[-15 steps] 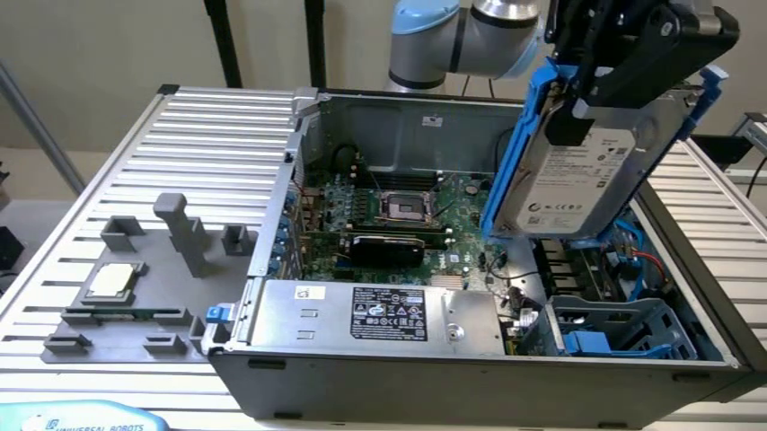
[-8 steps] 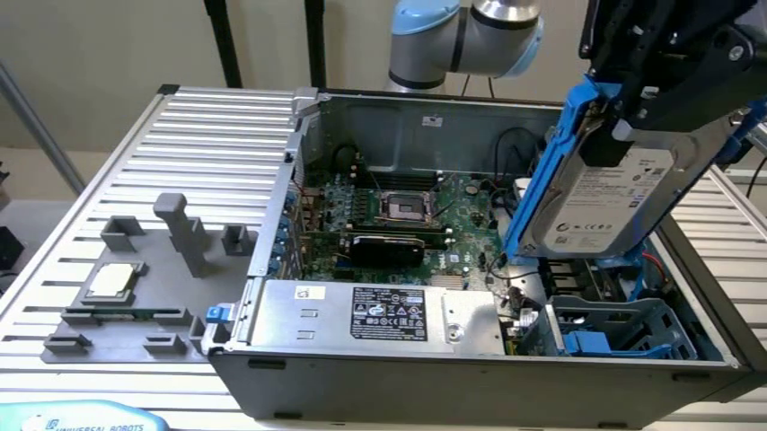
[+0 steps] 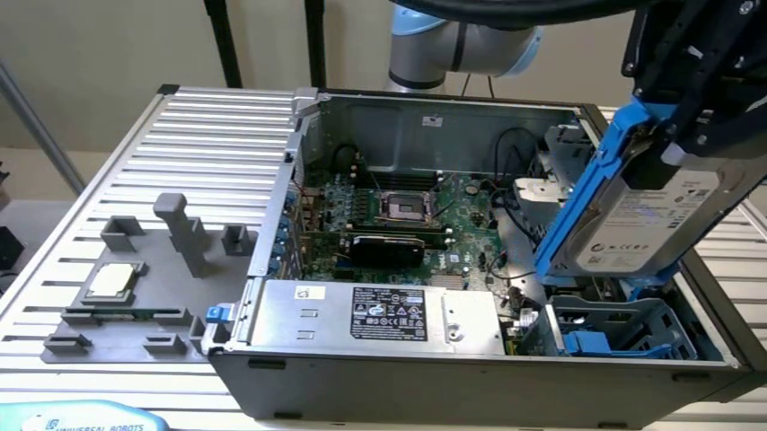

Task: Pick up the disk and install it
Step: 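Pick up the disk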

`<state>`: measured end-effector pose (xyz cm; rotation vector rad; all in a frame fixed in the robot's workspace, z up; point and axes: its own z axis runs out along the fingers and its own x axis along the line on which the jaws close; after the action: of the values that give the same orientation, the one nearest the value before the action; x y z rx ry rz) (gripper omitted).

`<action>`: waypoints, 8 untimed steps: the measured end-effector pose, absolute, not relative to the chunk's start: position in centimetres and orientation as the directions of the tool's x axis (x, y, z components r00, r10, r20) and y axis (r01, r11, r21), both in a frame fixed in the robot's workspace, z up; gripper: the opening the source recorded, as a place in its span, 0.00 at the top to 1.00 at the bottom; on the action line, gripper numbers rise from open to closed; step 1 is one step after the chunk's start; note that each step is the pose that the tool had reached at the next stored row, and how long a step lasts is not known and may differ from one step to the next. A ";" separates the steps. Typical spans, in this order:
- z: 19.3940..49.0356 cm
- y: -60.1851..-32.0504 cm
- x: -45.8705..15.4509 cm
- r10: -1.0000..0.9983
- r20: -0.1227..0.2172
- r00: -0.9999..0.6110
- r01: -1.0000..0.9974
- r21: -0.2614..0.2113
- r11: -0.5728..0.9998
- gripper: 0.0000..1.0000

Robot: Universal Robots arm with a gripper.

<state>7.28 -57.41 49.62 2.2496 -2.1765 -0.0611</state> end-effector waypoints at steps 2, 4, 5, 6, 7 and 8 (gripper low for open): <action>49.5 -57.7 8.0 -0.999 -0.022 0.033 -0.999 0.035 -0.033 0.67; 49.3 -57.9 8.7 -0.999 -0.025 0.033 -0.999 0.035 -0.033 0.67; 49.2 -58.1 9.1 -0.999 -0.025 0.033 -0.999 0.034 -0.034 0.67; 49.2 -58.2 9.4 -0.999 -0.026 0.033 -0.999 0.034 -0.034 0.67; 49.1 -58.3 9.8 -0.999 -0.027 0.033 -0.999 0.034 -0.034 0.67; 49.0 -58.4 10.0 -0.999 -0.028 0.033 -0.999 0.033 -0.034 0.67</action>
<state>10.02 -58.37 48.99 2.2543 -2.1808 -0.0686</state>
